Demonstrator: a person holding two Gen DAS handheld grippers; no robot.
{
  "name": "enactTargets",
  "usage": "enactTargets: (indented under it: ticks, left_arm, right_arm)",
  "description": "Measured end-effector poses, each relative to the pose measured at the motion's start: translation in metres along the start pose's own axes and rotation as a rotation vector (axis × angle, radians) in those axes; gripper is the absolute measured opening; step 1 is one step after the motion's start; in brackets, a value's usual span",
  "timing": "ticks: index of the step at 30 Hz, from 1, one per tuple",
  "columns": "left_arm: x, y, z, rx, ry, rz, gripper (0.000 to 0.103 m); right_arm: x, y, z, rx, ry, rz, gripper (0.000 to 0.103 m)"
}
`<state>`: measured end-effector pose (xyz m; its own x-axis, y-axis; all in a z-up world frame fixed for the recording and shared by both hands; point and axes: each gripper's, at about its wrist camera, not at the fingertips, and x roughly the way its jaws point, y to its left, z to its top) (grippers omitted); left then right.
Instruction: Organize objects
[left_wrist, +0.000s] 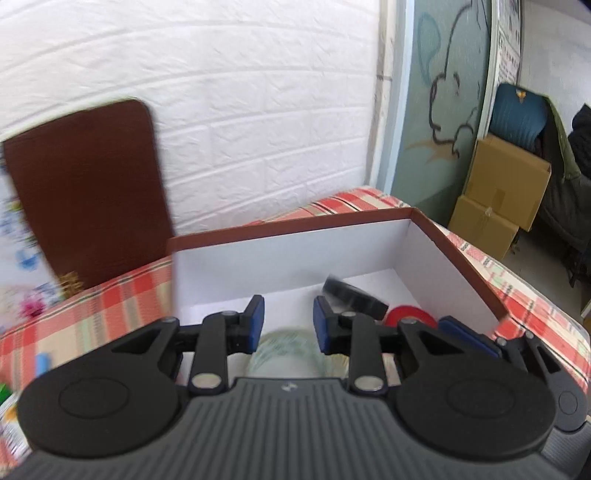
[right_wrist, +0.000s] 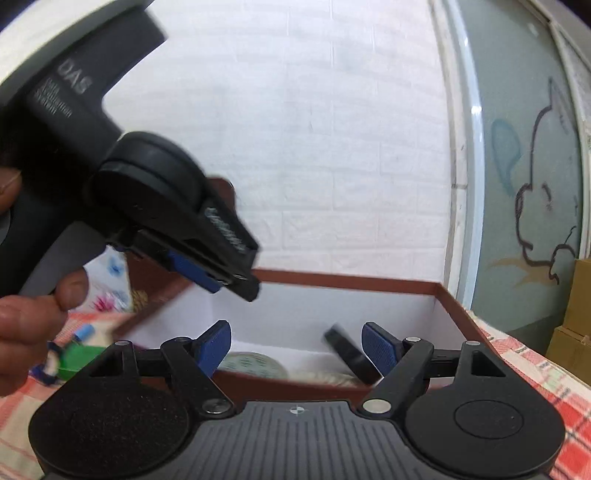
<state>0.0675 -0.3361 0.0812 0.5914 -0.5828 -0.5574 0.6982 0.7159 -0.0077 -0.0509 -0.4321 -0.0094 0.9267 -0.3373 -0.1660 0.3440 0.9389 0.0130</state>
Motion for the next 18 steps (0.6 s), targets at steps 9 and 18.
enactTargets:
  ticks: [9, 18]
  left_arm:
    - [-0.066, 0.079, -0.101, -0.1, 0.114, 0.224, 0.034]
    - [-0.119, 0.207, -0.217, -0.347, 0.189, 0.538, 0.044]
  right_arm:
    - [-0.042, 0.076, -0.046, 0.061, 0.263, 0.268, 0.077]
    - [-0.026, 0.173, -0.045, -0.115, 0.313, 0.418, 0.077]
